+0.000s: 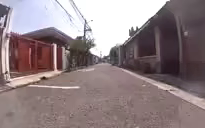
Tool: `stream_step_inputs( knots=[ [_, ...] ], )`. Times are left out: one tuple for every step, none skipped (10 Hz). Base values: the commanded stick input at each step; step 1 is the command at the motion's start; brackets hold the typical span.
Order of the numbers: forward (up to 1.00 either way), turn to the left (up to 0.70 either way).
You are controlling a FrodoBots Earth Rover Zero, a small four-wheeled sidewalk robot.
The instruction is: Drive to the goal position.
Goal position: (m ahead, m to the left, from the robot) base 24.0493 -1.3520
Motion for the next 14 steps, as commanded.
stream_step_inputs(
  knots=[
    [1.00,0.00],
    [1.00,0.00],
    [1.00,0.00],
    [1.00,0.00],
    [1.00,0.00],
    [1.00,0.00],
    [1.00,0.00],
    [1.00,0.00],
    [1.00,0.00],
    [1.00,0.00],
    [1.00,0.00],
    [1.00,0.00],
    [1.00,0.00],
    [1.00,0.00]
  ],
)
